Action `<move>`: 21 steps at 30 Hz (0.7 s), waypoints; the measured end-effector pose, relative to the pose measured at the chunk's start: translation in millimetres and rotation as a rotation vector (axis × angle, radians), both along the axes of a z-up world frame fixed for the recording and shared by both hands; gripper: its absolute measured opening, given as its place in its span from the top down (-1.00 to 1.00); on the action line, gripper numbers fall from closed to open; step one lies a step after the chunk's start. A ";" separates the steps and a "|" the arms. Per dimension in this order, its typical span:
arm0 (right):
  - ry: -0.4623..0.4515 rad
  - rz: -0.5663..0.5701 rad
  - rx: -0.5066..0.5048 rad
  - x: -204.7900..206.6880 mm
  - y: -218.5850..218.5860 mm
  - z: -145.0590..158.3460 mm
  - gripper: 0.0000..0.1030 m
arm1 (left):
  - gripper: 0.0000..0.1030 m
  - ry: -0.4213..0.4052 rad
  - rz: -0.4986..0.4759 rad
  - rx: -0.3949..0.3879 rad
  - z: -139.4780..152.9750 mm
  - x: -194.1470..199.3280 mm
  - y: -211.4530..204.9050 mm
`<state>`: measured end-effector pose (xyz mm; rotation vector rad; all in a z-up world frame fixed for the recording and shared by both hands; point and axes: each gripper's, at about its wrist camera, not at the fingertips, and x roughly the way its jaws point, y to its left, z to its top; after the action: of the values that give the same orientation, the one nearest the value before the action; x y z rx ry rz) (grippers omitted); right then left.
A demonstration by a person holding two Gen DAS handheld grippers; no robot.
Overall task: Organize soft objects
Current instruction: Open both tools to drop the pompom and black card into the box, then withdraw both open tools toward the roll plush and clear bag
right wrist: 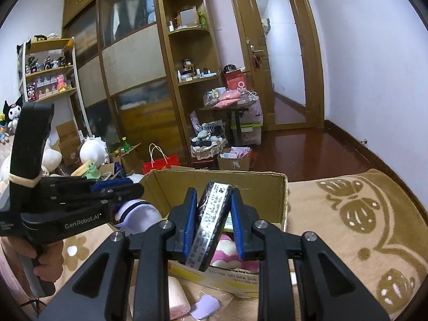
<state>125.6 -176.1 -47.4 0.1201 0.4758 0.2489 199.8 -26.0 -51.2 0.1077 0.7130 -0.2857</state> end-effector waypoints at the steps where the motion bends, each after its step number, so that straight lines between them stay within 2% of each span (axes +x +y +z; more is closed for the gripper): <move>1: 0.003 -0.001 0.009 0.7 -1.1 -0.2 0.48 | 0.46 0.001 0.005 -0.003 -0.2 0.0 1.7; 5: 0.016 0.000 0.035 4.0 -4.7 -0.6 0.45 | 0.16 -0.019 0.029 0.001 3.6 -4.6 6.7; 6: 0.020 -0.004 0.033 4.8 -4.7 -0.4 0.36 | 0.12 -0.026 0.033 0.005 4.7 -5.9 6.9; 7: 0.027 -0.006 0.031 6.0 -5.1 -0.8 0.04 | 0.05 -0.031 0.036 0.009 6.1 -6.8 7.2; 8: 0.034 -0.006 0.031 6.7 -5.1 -1.3 -0.37 | 0.00 -0.037 0.040 0.012 7.4 -8.0 8.0; 9: 0.037 -0.005 0.034 6.8 -5.6 -1.8 -0.47 | -0.04 -0.038 0.043 0.012 8.4 -8.4 9.4; 13: 0.037 -0.003 0.032 4.8 -4.2 0.7 -0.54 | -0.37 -0.028 0.070 0.000 11.0 -9.8 15.6; 17: 0.024 -0.010 0.024 -0.9 -3.3 6.6 -0.77 | -0.65 -0.033 0.084 -0.014 16.3 -15.5 24.6; 21: 0.032 -0.007 0.032 -7.1 -3.6 12.2 -0.90 | -0.82 -0.046 0.107 -0.012 20.9 -26.1 31.8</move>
<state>118.5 -179.7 -35.2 0.1568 0.5028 0.2479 173.8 5.8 -30.3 0.0642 0.6687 -0.1841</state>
